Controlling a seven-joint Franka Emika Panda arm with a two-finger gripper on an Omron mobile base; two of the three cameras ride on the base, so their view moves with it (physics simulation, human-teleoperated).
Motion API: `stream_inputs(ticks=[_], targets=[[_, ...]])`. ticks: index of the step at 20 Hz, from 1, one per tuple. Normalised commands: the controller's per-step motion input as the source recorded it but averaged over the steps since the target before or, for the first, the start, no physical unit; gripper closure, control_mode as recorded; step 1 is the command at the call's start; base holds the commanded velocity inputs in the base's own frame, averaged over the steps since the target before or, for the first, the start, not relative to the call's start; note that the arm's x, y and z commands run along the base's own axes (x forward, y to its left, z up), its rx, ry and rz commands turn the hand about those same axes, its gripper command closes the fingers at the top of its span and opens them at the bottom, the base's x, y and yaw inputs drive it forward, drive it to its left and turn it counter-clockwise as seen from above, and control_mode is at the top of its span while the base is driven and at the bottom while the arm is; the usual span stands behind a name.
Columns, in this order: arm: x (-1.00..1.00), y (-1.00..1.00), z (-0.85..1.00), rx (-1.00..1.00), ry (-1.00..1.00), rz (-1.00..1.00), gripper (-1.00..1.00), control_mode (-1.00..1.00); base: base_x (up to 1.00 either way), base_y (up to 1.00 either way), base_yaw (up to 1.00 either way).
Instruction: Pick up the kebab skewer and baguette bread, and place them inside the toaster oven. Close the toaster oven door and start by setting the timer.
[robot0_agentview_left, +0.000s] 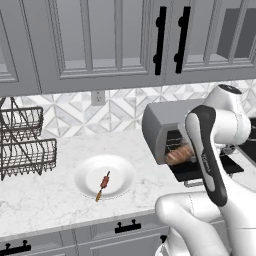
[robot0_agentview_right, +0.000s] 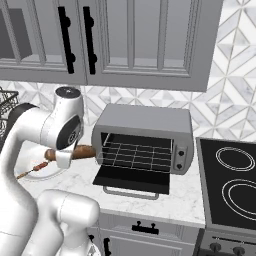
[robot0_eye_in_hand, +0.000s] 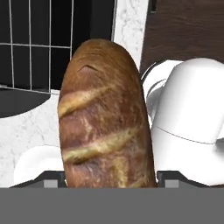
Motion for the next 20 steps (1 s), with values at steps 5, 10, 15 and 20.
stream_inputs(ticks=[5,10,15,20], targets=[[0.33,-0.98,0.00,0.00,0.00,-0.33,1.00,-1.00,0.00,0.00,0.00],[0.47,-0.65,0.00,0.00,0.00,-0.25,1.00,-1.00,0.00,0.00,0.00],[0.32,-0.35,-0.26,0.00,-0.08,-0.07,1.00,-1.00,0.00,0.00,0.00],[0.05,-0.37,-0.29,0.00,-0.09,0.06,1.00,-1.00,0.00,0.00,0.00]])
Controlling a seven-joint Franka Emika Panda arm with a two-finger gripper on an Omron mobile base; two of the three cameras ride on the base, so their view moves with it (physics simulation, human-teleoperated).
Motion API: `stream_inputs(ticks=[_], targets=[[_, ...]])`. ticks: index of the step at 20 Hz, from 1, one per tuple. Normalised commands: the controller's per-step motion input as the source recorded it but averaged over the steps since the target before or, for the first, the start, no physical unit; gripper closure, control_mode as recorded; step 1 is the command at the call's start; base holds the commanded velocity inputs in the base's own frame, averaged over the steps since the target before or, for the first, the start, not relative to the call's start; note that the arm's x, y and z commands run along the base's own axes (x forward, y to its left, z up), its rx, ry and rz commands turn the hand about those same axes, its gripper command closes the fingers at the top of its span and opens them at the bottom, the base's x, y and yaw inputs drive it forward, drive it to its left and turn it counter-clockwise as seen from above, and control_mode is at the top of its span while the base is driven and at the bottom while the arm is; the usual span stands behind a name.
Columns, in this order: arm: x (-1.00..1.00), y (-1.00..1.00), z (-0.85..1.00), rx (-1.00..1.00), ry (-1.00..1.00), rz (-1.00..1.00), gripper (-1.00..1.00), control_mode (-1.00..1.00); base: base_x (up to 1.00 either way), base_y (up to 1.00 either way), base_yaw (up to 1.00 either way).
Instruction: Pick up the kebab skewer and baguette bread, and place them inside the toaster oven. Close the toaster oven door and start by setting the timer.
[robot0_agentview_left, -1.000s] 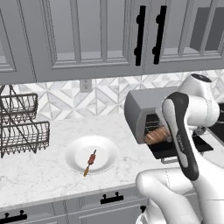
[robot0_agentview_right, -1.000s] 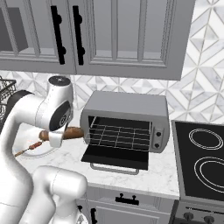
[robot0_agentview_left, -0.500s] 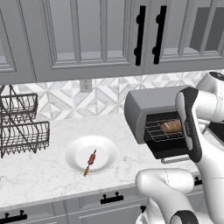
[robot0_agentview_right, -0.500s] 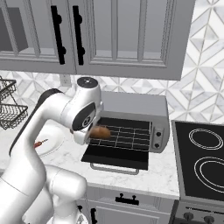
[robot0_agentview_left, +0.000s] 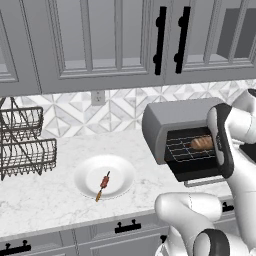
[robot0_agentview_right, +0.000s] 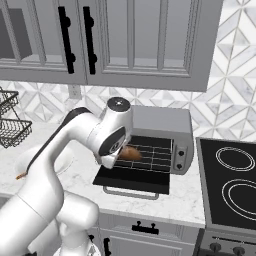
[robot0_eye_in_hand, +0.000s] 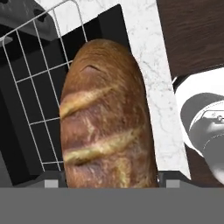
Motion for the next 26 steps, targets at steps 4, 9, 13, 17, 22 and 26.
stream_inputs(ticks=[4,9,13,17,22,26], targets=[[0.08,-0.04,-0.35,0.00,-0.17,0.02,1.00,-1.00,0.00,0.00,0.00],[0.35,0.02,-0.09,0.00,-0.11,0.00,1.00,-1.00,0.00,0.00,0.00],[0.55,0.00,-0.06,0.00,-0.01,0.00,1.00,-1.00,0.00,0.00,0.00],[0.47,-0.18,-0.11,0.00,0.00,0.00,1.00,-1.00,0.00,0.00,0.00],[0.37,-0.04,-0.23,-0.04,-0.02,0.00,1.00,-1.00,0.00,0.00,0.00],[0.24,0.00,-0.10,-0.01,0.00,0.00,1.00,-1.00,0.00,0.00,0.00]])
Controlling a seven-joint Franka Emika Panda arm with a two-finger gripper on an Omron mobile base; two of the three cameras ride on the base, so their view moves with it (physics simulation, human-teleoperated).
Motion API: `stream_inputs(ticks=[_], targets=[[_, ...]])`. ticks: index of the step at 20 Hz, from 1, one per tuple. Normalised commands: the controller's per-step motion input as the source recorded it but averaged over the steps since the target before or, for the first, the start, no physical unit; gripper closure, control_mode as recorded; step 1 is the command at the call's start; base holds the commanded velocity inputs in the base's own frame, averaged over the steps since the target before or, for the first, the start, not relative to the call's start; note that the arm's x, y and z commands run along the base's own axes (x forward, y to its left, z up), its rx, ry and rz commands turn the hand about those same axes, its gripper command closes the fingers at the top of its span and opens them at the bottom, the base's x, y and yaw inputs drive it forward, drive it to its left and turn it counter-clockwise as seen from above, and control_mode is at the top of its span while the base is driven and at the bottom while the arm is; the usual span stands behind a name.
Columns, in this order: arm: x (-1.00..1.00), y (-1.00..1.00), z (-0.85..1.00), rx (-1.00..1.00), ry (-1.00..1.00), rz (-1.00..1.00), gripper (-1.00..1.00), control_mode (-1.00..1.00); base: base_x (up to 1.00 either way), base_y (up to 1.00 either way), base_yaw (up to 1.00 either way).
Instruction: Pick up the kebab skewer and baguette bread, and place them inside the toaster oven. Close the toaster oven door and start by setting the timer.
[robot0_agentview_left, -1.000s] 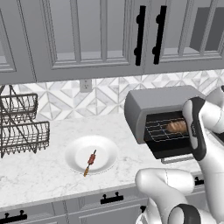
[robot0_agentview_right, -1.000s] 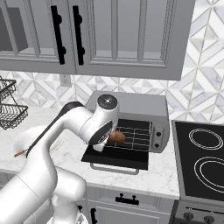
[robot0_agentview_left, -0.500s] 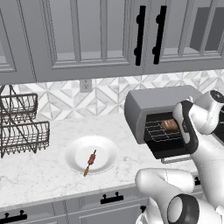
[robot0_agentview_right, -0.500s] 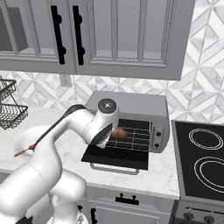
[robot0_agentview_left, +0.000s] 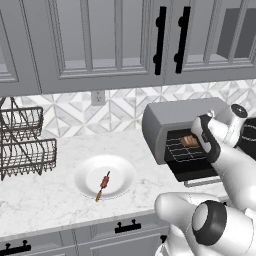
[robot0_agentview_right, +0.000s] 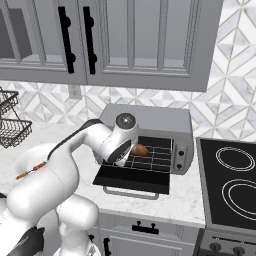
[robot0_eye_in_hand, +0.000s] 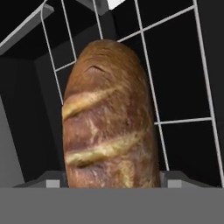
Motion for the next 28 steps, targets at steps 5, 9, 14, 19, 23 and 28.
stream_inputs(ticks=[5,9,14,19,23,28], targets=[[0.14,0.00,-0.11,0.00,-0.02,0.00,1.00,-1.00,0.00,0.00,0.00],[0.19,0.00,-0.27,0.00,0.00,0.00,1.00,-1.00,0.00,0.00,0.00],[0.31,0.00,-0.09,0.00,0.00,0.00,1.00,-1.00,0.00,0.00,0.00],[0.34,0.00,0.00,0.00,0.00,0.00,1.00,-1.00,0.00,0.00,0.00],[0.14,0.00,0.00,0.00,0.00,0.00,-1.00,-1.00,0.00,0.00,0.00],[0.01,0.00,0.00,0.00,0.00,0.00,-1.00,-1.00,0.00,0.00,0.00]])
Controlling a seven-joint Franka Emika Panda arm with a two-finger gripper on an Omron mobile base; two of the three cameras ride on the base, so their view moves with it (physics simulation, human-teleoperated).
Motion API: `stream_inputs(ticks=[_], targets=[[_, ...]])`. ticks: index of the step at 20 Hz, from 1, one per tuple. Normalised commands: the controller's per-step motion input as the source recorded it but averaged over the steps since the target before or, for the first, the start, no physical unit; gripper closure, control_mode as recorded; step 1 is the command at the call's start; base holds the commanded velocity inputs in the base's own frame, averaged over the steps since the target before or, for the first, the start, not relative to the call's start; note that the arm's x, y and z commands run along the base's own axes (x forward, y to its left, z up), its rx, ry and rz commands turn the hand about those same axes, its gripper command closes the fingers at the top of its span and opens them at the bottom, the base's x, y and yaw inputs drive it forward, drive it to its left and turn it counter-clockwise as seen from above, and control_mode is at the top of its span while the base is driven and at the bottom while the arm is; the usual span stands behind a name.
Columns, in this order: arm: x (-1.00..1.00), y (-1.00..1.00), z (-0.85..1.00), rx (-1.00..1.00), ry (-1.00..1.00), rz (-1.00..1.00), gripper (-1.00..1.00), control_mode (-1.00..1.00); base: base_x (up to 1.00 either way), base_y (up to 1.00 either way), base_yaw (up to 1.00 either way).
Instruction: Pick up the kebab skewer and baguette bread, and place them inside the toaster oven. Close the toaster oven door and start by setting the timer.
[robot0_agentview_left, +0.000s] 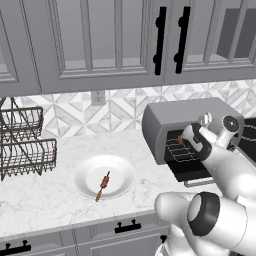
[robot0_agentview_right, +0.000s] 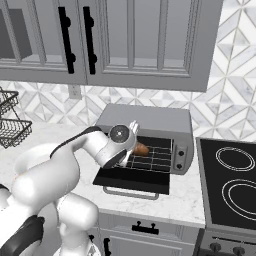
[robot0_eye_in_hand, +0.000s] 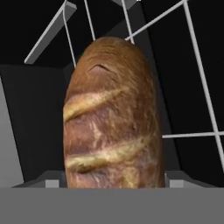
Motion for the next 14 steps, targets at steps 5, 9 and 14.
stream_inputs(ticks=[5,9,14], targets=[[0.00,0.00,0.00,0.00,0.00,0.00,-1.00,-1.00,0.00,0.00,0.00],[0.00,0.00,0.00,0.00,0.00,0.00,-1.00,-1.00,0.00,0.00,0.00],[0.15,0.00,0.00,0.00,0.06,0.00,-1.00,-1.00,0.00,0.00,0.00]])
